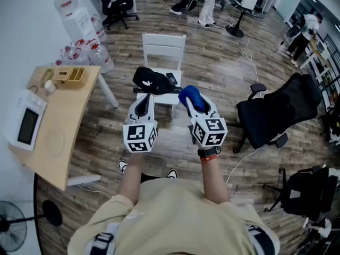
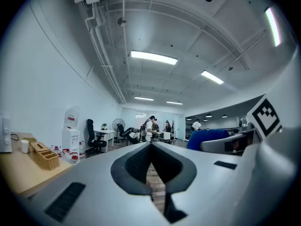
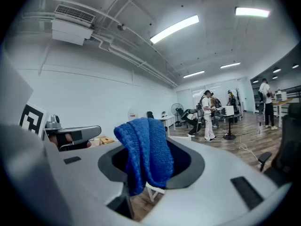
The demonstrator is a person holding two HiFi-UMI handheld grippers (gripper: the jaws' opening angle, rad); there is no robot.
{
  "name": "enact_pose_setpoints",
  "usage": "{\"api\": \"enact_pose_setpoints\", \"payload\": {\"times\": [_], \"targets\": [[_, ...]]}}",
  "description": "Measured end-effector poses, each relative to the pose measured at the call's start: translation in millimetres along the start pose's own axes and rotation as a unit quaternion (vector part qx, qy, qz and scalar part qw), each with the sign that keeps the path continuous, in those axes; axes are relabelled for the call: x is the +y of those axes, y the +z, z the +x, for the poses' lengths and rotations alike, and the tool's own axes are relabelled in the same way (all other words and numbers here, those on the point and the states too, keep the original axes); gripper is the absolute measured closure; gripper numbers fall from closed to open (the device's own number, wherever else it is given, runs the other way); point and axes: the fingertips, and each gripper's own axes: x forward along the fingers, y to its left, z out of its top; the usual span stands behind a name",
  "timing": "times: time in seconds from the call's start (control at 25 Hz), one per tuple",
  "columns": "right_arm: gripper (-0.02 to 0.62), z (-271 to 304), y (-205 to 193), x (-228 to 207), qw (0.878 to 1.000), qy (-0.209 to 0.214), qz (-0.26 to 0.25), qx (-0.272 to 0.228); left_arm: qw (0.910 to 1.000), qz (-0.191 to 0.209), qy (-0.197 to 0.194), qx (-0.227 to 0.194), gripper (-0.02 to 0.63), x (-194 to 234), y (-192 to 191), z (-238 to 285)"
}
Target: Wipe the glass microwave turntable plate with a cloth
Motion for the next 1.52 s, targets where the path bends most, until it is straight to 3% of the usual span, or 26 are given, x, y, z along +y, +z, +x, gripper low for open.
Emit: {"api": "enact_pose_setpoints", "payload": {"times": [0.2, 0.36, 0.52, 0.72, 1.04, 1.32, 1.52], "targets": [[0.426, 29, -2, 42, 0.998, 0.055, -0.004, 0.004, 0.9991, 0.000, 0.043, 0.000, 0.588, 35, -2, -19], [0.426, 64, -10, 103, 0.992, 0.123, -0.008, 0.016, 0.9942, -0.002, 0.108, 0.001, 0.586, 86, -2, -53], [0.425, 94, -18, 181, 0.980, 0.198, -0.016, 0.032, 0.9834, -0.005, 0.181, 0.002, 0.588, 146, -2, -100], [0.423, 128, -32, 283, 0.957, 0.285, -0.021, 0.055, 0.9628, -0.007, 0.270, -0.003, 0.588, 220, 1, -168], [0.422, 164, -49, 459, 0.907, 0.413, -0.029, 0.083, 0.9220, -0.028, 0.386, -0.022, 0.588, 335, 9, -274], [0.421, 192, -59, 583, 0.873, 0.476, -0.055, 0.093, 0.8871, -0.035, 0.460, -0.023, 0.588, 424, 8, -346], [0.421, 212, -65, 660, 0.856, 0.504, -0.054, 0.103, 0.8675, -0.044, 0.495, -0.023, 0.586, 482, 9, -393]]}}
